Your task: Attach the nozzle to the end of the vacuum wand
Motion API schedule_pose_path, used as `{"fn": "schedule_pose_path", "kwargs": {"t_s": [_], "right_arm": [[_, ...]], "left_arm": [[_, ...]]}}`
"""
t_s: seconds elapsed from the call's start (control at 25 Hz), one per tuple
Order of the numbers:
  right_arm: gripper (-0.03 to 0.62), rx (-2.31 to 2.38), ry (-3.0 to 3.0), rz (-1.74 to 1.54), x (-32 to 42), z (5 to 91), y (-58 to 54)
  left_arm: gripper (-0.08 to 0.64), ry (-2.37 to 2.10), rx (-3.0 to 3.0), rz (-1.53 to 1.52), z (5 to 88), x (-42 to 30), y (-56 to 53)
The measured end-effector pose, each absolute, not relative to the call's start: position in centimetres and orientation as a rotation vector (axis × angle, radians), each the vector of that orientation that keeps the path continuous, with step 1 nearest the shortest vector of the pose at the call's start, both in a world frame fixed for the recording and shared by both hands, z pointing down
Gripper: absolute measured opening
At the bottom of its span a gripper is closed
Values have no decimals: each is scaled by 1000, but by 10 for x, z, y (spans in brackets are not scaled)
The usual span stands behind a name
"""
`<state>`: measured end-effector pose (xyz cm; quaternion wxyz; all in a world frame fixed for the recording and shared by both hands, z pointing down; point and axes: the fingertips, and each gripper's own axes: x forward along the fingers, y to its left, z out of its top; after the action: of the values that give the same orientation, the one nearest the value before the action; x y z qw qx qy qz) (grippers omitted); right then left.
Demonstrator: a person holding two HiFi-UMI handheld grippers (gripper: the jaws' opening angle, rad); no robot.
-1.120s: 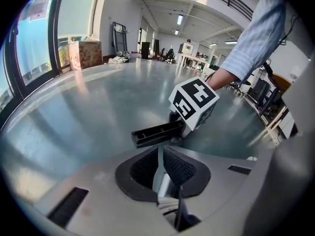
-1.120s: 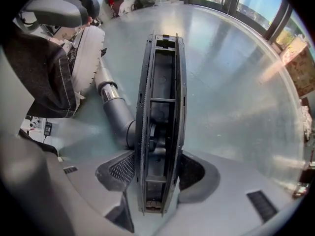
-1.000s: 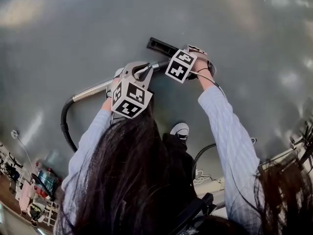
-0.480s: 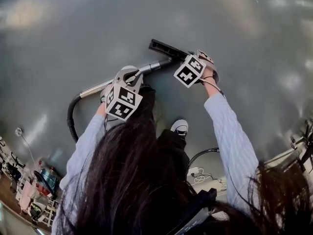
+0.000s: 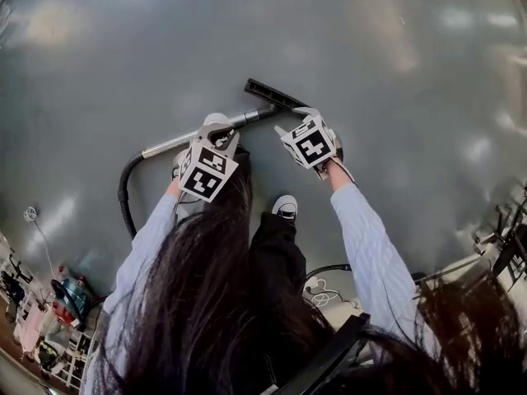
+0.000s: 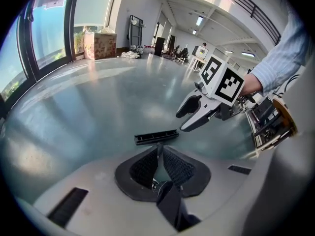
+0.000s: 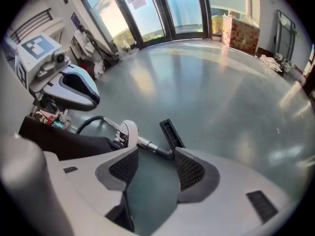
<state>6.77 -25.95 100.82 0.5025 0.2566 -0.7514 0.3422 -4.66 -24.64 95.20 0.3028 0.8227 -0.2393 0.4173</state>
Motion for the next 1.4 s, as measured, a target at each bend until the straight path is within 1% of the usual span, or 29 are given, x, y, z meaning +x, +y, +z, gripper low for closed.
{"fn": "schedule_pose_path", "kwargs": {"t_s": [0.08,0.12,0.16,0.24,0.28,0.32,0.64,0.96,1.2,1.4], "right_arm": [[235,651,-1866,866,62,971,-262],[219,669,-1889,887,60,953,-262],[190,693,-1909,905,58,935,-261],[69,755,-1940,928,56,900,-256],[37,783,-1953,935,57,883,-254],[28,801,-1965,941,58,867,-251],[12,833,-2045,926,80,737,-190],[12,934,-2048,942,133,600,-113],[12,978,-2075,923,119,539,-85],[12,994,-2100,905,109,510,-73]], "left_arm": [[38,-649,2190,1091,927,-41,-249],[38,-653,2193,1085,914,-38,-248],[38,-654,2190,1082,902,-36,-246],[38,-659,2177,1074,877,-32,-240],[38,-666,2170,1066,863,-30,-238],[38,-680,2166,1052,849,-26,-238],[38,-832,2184,906,717,1,-208],[38,-949,2176,778,566,39,-138],[38,-982,2232,780,496,36,-84],[32,-1006,2235,725,463,41,-58]]}}
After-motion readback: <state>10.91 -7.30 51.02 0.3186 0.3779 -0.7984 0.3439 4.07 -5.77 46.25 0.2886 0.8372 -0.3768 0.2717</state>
